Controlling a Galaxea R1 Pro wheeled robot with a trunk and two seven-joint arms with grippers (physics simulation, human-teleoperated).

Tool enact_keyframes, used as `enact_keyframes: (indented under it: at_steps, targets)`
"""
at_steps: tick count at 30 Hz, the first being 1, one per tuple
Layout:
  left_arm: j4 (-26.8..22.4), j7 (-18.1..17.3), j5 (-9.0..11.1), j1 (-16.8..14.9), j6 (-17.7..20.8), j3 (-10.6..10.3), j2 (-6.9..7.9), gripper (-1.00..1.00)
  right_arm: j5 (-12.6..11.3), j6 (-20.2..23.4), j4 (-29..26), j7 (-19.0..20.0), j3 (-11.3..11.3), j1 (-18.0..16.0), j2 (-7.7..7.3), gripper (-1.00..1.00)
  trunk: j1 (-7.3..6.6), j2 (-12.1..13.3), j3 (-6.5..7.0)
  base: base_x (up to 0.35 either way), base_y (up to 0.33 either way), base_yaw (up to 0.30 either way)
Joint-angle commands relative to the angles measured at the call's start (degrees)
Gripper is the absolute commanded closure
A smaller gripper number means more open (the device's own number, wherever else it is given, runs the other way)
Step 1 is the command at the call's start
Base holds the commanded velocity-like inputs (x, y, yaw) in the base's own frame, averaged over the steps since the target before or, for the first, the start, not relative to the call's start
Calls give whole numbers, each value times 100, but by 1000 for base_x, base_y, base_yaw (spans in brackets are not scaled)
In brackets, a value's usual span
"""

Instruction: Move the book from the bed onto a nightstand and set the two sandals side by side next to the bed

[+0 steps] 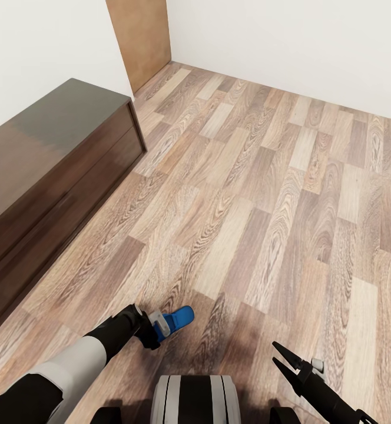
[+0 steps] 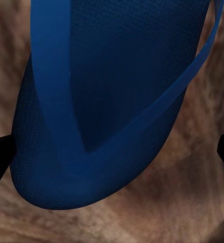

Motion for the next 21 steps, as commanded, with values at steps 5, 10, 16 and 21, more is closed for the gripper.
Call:
enact_keyframes:
  at_steps: [5,10,16,21]
  targets:
    - [-8,-33,-78,0,12,-6,2,-100,-31,40,1,3,-4,-2,1,-100,-1,-1,-3,0,0,0]
    - [-8,-33,-81,0,12,-3,2,-100,-31,40,0,2,-4,-2,1,-100,12,-8,-114,0,0,0]
    - [-6,-33,-82,0,12,-2,2,-100,-25,41,0,1,-4,-2,-1,-100,15,-9,-136,0,0,0]
    - [-5,-35,-82,0,12,-2,2,-100,-23,41,1,1,-4,-2,0,-100,15,-9,-136,0,0,0]
